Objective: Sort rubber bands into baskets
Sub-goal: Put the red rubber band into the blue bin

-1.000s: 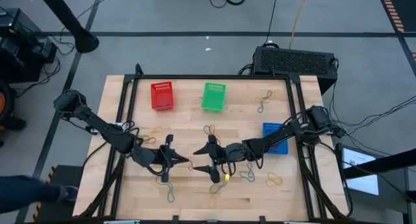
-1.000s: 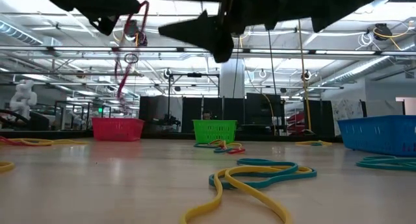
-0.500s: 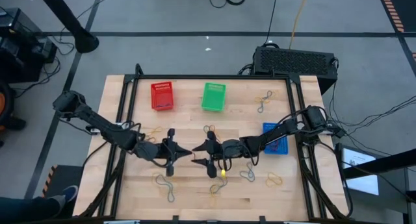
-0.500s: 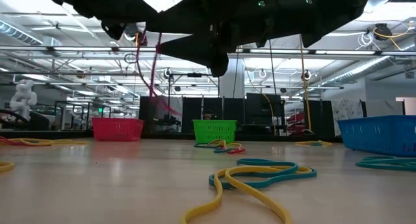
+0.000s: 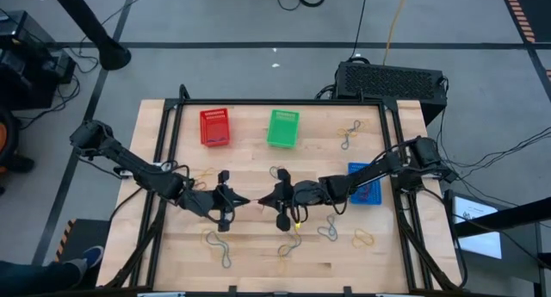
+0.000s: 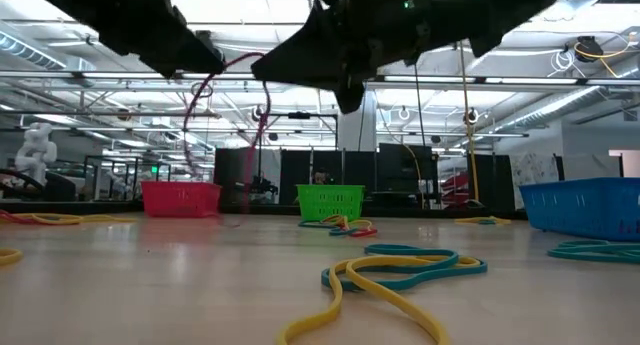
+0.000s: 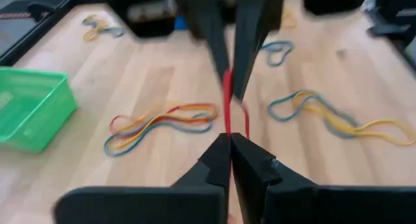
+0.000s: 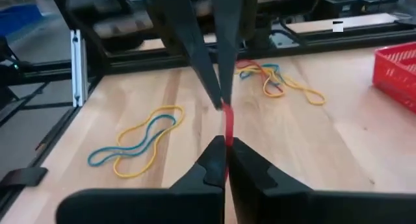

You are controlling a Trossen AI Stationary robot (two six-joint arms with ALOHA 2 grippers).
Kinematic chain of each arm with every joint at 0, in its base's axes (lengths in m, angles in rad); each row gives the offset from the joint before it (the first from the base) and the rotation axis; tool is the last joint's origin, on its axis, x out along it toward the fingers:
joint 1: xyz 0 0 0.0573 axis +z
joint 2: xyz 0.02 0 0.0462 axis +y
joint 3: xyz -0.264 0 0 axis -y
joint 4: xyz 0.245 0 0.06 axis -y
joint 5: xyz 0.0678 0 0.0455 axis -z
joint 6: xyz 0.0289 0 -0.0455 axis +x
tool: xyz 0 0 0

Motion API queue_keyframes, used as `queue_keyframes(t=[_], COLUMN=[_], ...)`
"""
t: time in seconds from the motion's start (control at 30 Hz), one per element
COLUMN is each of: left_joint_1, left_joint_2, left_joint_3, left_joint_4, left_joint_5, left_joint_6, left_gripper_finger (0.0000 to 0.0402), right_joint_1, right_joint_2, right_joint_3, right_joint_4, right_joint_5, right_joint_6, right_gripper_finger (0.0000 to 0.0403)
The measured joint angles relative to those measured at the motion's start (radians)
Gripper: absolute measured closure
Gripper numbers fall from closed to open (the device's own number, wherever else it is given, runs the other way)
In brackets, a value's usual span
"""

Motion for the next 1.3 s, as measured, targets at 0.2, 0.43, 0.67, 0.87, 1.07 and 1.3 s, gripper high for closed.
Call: queue_keyframes(t=[0.2, 0.43, 0.67, 0.87, 1.07, 1.3], left_joint_1=[0.003, 0.01, 0.036, 0.038, 0.038, 0.038], left_joint_2=[0.0, -0.028, -0.092, -0.112, -0.113, -0.113], left_joint_3=[0.0, 0.0, 0.0, 0.0, 0.0, 0.0], left_joint_4=[-0.107, -0.345, -0.632, -0.665, -0.661, -0.661], left_joint_5=[-0.033, -0.037, 0.054, 0.098, 0.098, 0.101], left_joint_6=[-0.003, -0.174, -0.479, -0.501, -0.5, -0.5], left_gripper_finger=[0.03, 0.0214, 0.0196, 0.0196, 0.0196, 0.0195], right_joint_1=[0.0, 0.0, 0.002, 0.002, 0.002, 0.002], right_joint_2=[-0.142, -0.366, -0.613, -0.792, -0.905, -0.881], right_joint_3=[0.0, 0.0, 0.0, 0.0, 0.0, 0.0], right_joint_4=[-0.23, -0.577, -0.971, -1.3, -1.571, -1.815], right_joint_5=[0.021, 0.028, 0.102, 0.125, 0.122, 0.16], right_joint_6=[-0.006, 0.069, 0.224, 0.409, 0.587, 0.769], right_gripper_finger=[0.0402, 0.0402, 0.0403, 0.0403, 0.0403, 0.0402])
